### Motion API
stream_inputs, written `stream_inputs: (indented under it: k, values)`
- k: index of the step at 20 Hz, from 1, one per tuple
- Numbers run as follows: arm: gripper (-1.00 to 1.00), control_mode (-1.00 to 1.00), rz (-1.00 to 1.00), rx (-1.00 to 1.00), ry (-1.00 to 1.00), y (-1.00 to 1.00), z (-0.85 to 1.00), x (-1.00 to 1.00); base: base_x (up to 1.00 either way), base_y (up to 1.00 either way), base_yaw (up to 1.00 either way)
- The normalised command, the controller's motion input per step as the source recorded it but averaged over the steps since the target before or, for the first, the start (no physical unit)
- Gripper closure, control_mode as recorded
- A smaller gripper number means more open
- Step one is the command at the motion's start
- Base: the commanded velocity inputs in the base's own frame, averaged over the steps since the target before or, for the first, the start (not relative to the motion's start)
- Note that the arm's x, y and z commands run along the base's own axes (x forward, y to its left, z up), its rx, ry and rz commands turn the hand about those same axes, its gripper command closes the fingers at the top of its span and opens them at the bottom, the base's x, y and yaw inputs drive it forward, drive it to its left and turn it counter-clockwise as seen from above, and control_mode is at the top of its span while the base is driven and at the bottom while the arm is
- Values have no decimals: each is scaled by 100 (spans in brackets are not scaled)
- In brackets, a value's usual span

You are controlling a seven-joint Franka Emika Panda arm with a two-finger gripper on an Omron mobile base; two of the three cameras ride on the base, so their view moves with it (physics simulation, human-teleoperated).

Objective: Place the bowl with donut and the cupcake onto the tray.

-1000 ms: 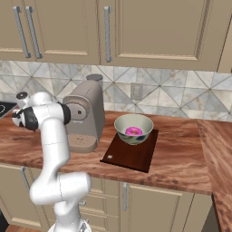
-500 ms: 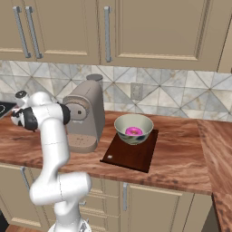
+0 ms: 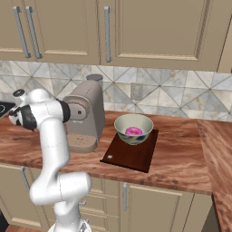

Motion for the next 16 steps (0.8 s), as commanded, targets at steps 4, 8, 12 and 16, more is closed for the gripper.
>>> stream_inputs:
  k: [4,8,12,16]
  values:
    - [100,-100,0,0,-1,-41,4,-41,0,0,0]
    - [100,-100,0,0,0,-36,11,-46,0,0,0]
    - [100,-100,0,0,0,-16,21,-43,0,0,0]
    - [100,-100,0,0,0,-23,29,-49,0,0,0]
